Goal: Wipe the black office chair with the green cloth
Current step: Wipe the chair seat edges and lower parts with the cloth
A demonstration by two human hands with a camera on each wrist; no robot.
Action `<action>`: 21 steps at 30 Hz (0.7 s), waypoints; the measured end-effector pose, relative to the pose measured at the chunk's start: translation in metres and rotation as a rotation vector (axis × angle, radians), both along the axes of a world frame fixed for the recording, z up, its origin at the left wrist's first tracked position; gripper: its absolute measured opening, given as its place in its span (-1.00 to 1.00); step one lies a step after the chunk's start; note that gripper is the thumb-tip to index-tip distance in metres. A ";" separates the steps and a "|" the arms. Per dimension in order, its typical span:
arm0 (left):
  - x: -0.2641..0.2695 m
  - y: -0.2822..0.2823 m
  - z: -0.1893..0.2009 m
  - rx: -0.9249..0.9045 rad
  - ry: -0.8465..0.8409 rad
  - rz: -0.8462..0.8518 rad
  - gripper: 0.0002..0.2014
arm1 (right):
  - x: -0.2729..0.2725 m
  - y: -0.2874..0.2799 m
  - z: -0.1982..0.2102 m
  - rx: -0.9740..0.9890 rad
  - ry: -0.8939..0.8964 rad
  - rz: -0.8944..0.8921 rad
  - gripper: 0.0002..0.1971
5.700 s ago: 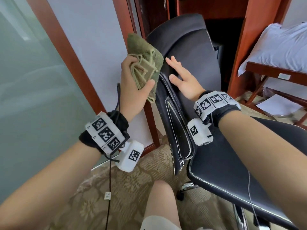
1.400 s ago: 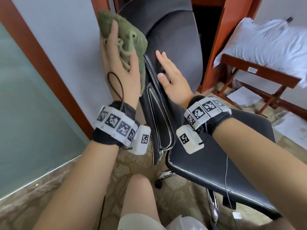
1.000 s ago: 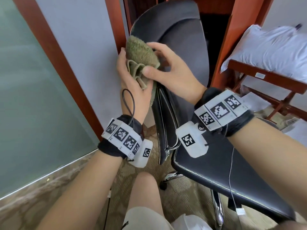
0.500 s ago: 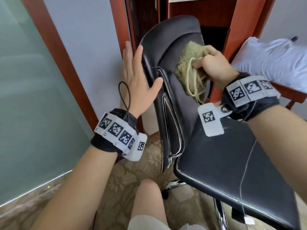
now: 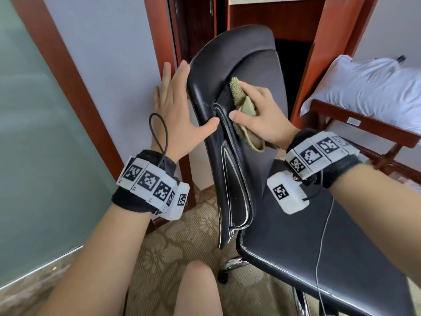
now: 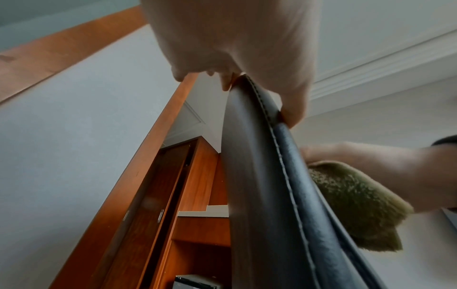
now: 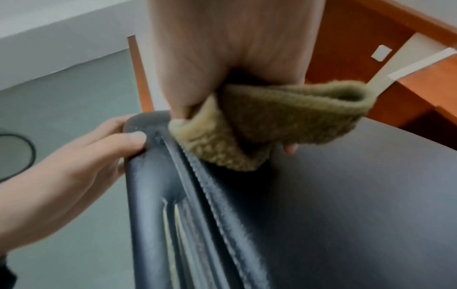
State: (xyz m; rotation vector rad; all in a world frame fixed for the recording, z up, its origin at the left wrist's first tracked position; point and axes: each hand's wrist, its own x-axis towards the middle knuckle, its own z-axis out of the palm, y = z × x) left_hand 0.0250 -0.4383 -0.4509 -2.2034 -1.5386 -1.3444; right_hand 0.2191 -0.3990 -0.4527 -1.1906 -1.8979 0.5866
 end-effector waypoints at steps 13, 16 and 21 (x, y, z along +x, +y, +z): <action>-0.004 -0.008 0.002 -0.042 0.011 -0.056 0.01 | -0.004 0.020 0.039 0.239 -0.256 -0.020 -0.68; -0.005 -0.006 0.001 -0.043 -0.001 -0.060 0.00 | -0.005 -0.001 0.025 0.316 -0.224 0.157 -0.58; -0.005 -0.005 0.000 -0.014 0.002 -0.052 -0.01 | 0.005 -0.003 0.012 0.393 -0.101 0.126 -0.59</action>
